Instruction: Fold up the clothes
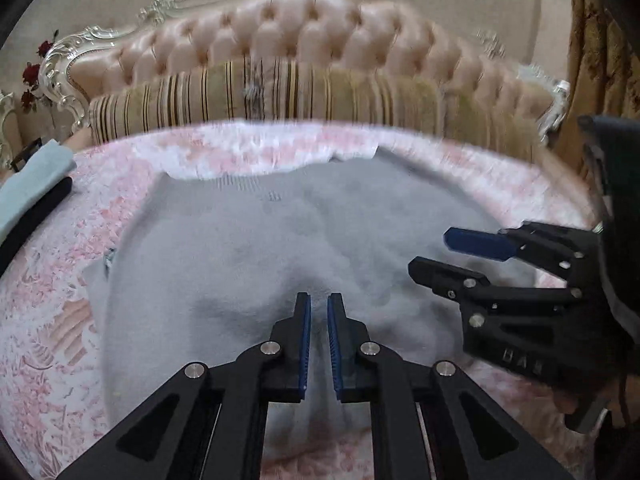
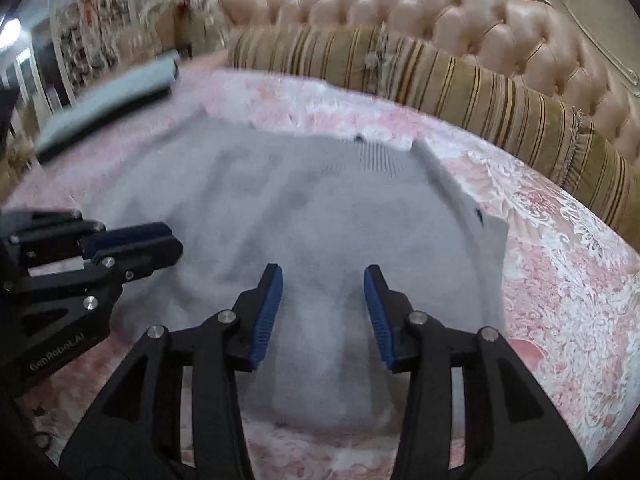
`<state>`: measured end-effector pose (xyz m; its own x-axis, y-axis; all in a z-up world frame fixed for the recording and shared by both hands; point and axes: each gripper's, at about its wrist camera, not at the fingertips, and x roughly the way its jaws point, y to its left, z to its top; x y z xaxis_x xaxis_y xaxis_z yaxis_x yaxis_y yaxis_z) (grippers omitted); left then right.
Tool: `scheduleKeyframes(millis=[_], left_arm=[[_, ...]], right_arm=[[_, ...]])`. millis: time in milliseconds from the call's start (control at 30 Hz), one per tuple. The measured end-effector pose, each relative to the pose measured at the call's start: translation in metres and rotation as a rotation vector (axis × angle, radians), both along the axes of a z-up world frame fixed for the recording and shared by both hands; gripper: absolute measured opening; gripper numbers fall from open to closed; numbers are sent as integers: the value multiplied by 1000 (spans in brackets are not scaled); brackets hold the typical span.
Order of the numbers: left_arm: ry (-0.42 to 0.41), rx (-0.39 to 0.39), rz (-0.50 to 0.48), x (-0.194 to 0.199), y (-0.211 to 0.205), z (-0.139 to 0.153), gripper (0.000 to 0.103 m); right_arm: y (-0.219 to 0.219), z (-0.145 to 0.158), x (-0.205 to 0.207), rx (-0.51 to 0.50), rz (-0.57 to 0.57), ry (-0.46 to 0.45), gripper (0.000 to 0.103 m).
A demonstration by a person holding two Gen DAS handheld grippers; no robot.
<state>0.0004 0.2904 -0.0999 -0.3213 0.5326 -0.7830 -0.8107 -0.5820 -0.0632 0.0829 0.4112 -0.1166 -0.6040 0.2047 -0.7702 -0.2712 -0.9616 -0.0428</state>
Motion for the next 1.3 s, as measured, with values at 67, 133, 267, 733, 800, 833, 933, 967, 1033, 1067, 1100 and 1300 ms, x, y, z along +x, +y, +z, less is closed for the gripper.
scheduleKeyframes(millis=[67, 133, 267, 733, 800, 833, 933, 967, 1033, 1067, 1100, 1300], left_arm=[[-8, 5, -1, -3, -2, -2, 10], [-23, 19, 13, -9, -12, 0, 10], [-21, 93, 44, -22, -24, 15, 10], [-25, 100, 91, -60, -30, 18, 7], [2, 68, 86, -59, -17, 17, 8], [8, 49, 81, -59, -10, 14, 8], [-21, -11, 101, -70, 1, 0, 9], [-36, -6, 97, -74, -1, -2, 9], [6, -19, 122, -81, -12, 2, 9], [22, -22, 143, -85, -19, 4, 9], [9, -2, 155, -88, -27, 7, 9], [19, -54, 176, -97, -21, 0, 8]], right_arm=[[7, -5, 2, -1, -14, -18, 46], [13, -4, 7, -8, -19, -11, 47], [24, 13, 18, -27, -58, 38, 49], [56, 18, -1, 1, -94, 47, 58], [45, 19, -13, -8, -53, 55, 58], [39, 19, -20, -15, -27, 54, 58], [27, 9, -46, 7, 22, 16, 58], [30, 3, -53, 36, 12, -21, 58], [44, 1, -53, 42, -11, -28, 60], [52, 2, -50, 59, -44, -34, 61], [63, 6, -46, 58, -79, -27, 63], [83, 9, -42, 75, -104, -20, 64]])
